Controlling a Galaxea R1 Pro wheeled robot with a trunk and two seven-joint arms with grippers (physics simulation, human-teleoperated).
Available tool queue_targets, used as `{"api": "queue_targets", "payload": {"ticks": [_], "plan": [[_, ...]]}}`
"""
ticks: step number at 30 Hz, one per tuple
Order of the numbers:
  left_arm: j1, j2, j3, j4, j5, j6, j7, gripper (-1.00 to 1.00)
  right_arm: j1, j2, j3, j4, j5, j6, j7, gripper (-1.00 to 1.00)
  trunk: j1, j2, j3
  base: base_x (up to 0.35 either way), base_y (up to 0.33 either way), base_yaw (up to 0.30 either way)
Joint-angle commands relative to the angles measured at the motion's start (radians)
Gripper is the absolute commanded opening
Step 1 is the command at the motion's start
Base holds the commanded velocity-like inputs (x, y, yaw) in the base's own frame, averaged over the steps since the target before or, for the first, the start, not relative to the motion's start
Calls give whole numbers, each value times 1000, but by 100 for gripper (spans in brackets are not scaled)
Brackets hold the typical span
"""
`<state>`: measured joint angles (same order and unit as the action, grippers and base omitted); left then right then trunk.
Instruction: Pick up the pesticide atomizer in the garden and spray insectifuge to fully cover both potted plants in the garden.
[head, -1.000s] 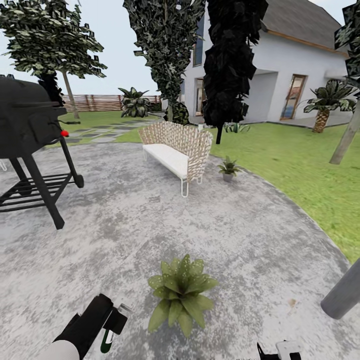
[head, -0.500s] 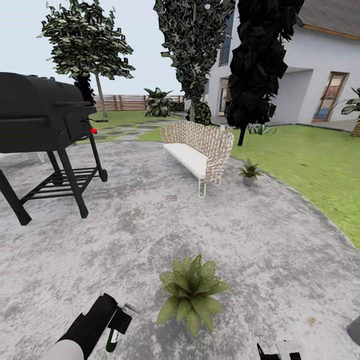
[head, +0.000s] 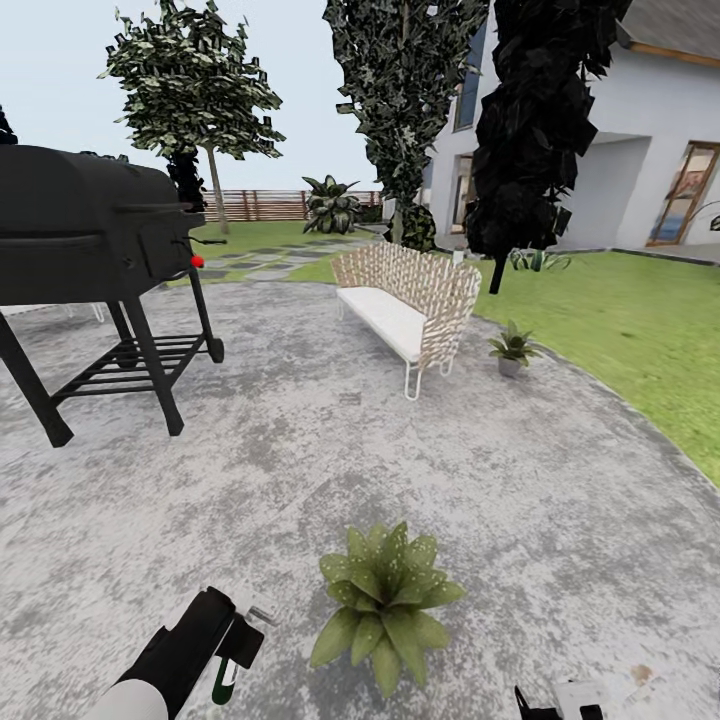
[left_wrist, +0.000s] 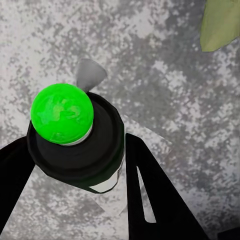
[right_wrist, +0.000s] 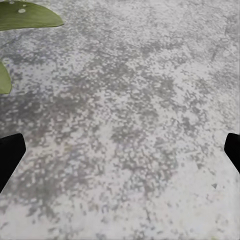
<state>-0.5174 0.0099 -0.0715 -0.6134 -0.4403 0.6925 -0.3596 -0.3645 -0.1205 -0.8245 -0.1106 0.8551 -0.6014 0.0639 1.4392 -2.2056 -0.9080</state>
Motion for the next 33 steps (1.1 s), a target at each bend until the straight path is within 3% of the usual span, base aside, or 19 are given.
{"api": "queue_targets", "payload": {"ticks": [1, 9, 20, 33], "plan": [[0, 1, -4, -2, -11, 2, -9, -100, -1, 0, -8, 0, 2, -3, 7, 100, 0, 0, -1, 0, -77, 0], [0, 1, -4, -2, -11, 2, -9, -100, -1, 1, -7, 2, 1, -3, 7, 100, 0, 0, -1, 0, -244, 11], [-1, 1, -4, -3, -11, 3, -9, -100, -1, 1, -7, 2, 2, -3, 7, 100, 0, 0, -1, -41, -262, 258], [0, 0, -4, -3, -11, 2, -9, -100, -1, 1, -7, 2, 2, -3, 7, 100, 0, 0, -1, 0, -70, 210]]}}
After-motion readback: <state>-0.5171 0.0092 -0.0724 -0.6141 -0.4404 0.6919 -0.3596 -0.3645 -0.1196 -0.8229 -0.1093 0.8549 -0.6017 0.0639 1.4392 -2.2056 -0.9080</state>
